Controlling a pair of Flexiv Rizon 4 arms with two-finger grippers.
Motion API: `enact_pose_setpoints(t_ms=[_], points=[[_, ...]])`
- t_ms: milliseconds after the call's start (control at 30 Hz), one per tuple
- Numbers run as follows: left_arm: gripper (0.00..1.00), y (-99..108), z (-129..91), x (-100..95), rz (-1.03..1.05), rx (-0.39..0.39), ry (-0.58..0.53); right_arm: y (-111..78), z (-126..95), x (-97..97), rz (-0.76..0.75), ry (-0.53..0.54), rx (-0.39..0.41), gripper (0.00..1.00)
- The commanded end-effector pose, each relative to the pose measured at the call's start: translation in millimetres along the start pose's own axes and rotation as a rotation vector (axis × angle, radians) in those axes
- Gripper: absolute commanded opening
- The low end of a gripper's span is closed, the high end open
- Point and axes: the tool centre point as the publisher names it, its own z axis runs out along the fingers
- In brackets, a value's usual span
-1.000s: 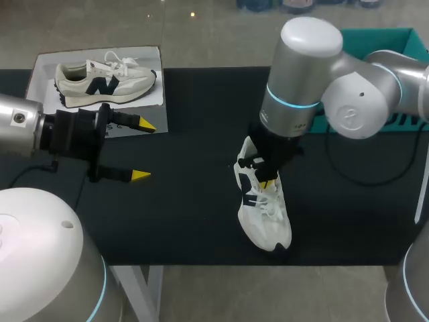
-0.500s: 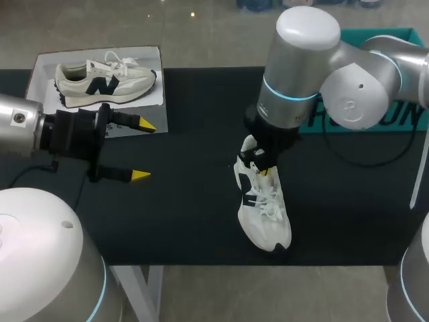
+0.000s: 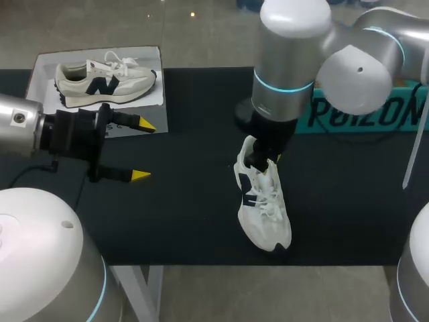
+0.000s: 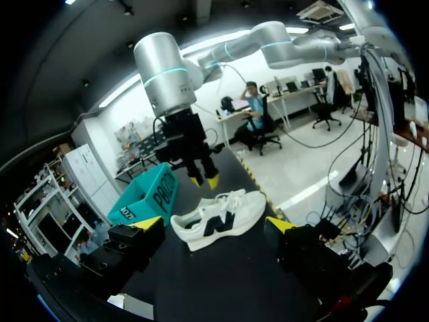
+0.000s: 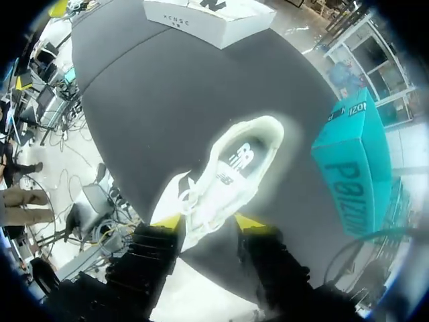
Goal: Take the shoe out of the shoebox, open the shoe tongue, remove and reinsert the insole, then place the shoe into the shoebox
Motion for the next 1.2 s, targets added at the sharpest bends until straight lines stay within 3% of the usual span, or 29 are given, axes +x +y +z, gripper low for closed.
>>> enact_pose_setpoints(t_ms=[33, 300, 433, 467, 600, 667, 1200], points=[[1.00, 0, 0, -0.2, 0.000, -0.001, 0.002, 8.6, 3, 2.3, 0.002, -0.005, 0.035, 1.00], [1.00, 0, 0, -0.2, 0.000, -0.001, 0.002, 8.6, 3, 2.3, 0.002, -0.005, 0.035, 1.00], [1.00, 0, 0, -0.2, 0.000, -0.001, 0.002, 20.0, 2, -11.6, -0.318, -0.063, -0.068, 1.00], [1.00, 0, 0, -0.2, 0.000, -0.001, 0.002, 21.0, 2, -14.4, -0.417, -0.097, -0.063, 1.00], [1.00, 0, 0, -0.2, 0.000, -0.001, 0.002, 19.1, 5, -14.5, -0.846, -0.101, -0.217, 1.00], [1.00, 0, 0, -0.2, 0.000, -0.001, 0.002, 11.1, 1, -11.2, -1.053, -0.213, -0.259, 1.00], [1.00, 0, 0, -0.2, 0.000, -0.001, 0.002, 11.1, 1, -11.2, -1.053, -0.213, -0.259, 1.00]])
